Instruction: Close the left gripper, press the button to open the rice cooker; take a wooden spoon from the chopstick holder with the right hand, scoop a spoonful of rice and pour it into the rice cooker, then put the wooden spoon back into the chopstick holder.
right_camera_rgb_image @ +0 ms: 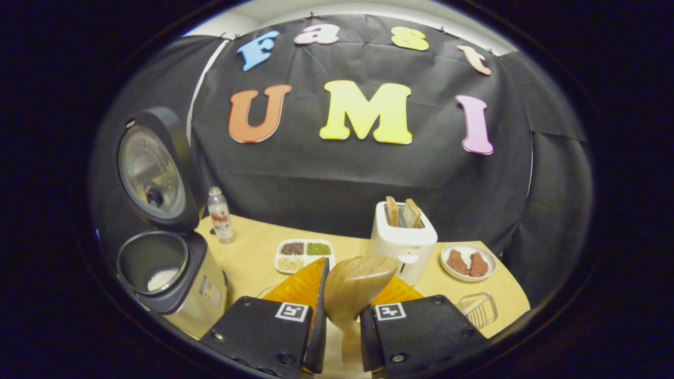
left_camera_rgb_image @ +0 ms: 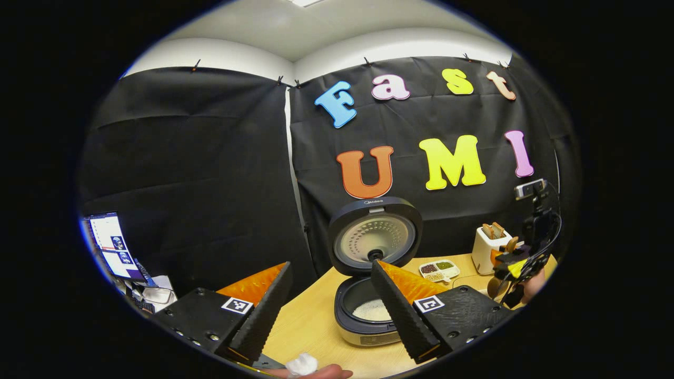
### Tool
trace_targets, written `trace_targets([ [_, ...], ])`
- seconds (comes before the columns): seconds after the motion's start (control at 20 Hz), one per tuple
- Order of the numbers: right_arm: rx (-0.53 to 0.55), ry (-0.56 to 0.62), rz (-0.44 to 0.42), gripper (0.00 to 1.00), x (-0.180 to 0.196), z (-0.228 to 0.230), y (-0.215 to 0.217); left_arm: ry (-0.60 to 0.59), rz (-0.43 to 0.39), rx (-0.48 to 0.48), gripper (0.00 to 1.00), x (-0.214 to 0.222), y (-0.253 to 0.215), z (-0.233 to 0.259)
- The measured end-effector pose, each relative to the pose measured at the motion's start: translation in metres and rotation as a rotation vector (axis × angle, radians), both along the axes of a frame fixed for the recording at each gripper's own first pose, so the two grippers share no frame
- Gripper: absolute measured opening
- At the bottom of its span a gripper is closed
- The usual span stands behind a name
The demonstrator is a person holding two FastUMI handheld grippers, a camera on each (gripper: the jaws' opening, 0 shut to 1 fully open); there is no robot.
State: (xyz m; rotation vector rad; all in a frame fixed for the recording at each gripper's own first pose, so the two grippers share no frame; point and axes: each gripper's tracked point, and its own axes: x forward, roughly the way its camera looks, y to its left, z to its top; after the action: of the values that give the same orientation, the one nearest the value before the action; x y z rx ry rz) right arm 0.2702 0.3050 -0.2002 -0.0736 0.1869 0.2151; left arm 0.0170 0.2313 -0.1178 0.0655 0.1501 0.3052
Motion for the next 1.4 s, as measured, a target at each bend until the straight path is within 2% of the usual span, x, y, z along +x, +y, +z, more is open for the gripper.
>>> trace_targets([
  [0.25,-0.021,0.065,-0.022,0.32,-0.002,-0.038,-0.003,0.010,0.011,0.012,0.95,0.000,0.007,-0.002],
  [0.3,-0.021,0.053,-0.026,0.28,-0.001,-0.038,-0.005,0.010,0.011,0.012,0.95,0.000,0.007,-0.002],
  [0.35,-0.037,0.049,-0.018,0.28,-0.001,-0.039,-0.004,0.011,0.012,0.013,0.95,0.000,0.007,-0.002],
  [0.4,-0.045,0.045,-0.009,0.33,-0.002,-0.039,0.000,0.011,0.012,0.013,0.95,-0.001,0.008,-0.002],
  [0.5,-0.008,0.060,0.005,0.32,-0.005,-0.040,0.005,0.015,0.009,0.012,0.96,-0.001,0.005,-0.003],
  [0.8,0.210,0.136,0.037,0.33,-0.010,-0.048,0.020,0.015,0.017,0.025,0.95,-0.002,0.009,0.000],
  [0.95,0.384,0.180,0.043,0.33,-0.011,-0.049,0.028,0.023,0.025,0.028,0.95,-0.005,0.013,-0.001],
  [1.15,0.534,0.204,0.035,0.33,-0.007,-0.049,0.022,0.021,0.028,0.030,0.95,-0.005,0.014,0.001],
  [1.2,0.593,0.210,0.025,0.28,-0.005,-0.050,0.019,0.021,0.027,0.031,0.95,-0.005,0.014,0.001],
  [1.25,0.617,0.215,0.021,0.28,-0.002,-0.051,0.017,0.024,0.028,0.033,0.95,-0.005,0.014,0.001],
  [1.3,0.639,0.218,0.016,0.33,-0.001,-0.052,0.012,0.022,0.027,0.036,0.95,-0.004,0.014,0.001],
  [1.4,0.710,0.233,0.008,0.33,-0.001,-0.052,0.007,0.025,0.025,0.039,0.95,-0.003,0.014,0.002],
])
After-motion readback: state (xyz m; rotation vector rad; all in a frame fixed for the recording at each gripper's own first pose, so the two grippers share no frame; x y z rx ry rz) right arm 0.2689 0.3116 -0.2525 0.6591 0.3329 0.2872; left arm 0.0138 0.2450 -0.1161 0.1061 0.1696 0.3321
